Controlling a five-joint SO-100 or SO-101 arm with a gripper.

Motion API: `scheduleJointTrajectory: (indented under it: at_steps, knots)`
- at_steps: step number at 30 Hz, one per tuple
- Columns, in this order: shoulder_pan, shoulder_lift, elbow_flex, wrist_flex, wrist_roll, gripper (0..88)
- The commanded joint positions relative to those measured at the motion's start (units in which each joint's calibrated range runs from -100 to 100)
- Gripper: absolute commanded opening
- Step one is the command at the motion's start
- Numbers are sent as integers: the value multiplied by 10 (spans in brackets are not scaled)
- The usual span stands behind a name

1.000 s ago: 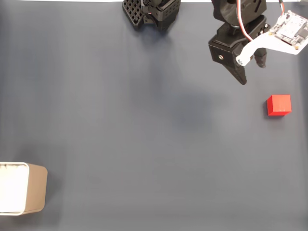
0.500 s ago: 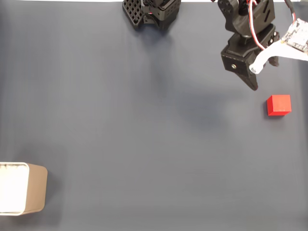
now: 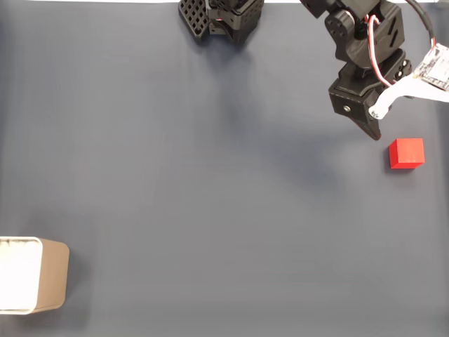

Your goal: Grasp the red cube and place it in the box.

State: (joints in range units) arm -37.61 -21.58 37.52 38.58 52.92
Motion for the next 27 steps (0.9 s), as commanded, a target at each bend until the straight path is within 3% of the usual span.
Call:
scheduleJointTrajectory:
  at_steps: [1,27]
  knots:
    - [-7,3,-4,-16,-5,336]
    - [-20,106,-11,-107,-14,397]
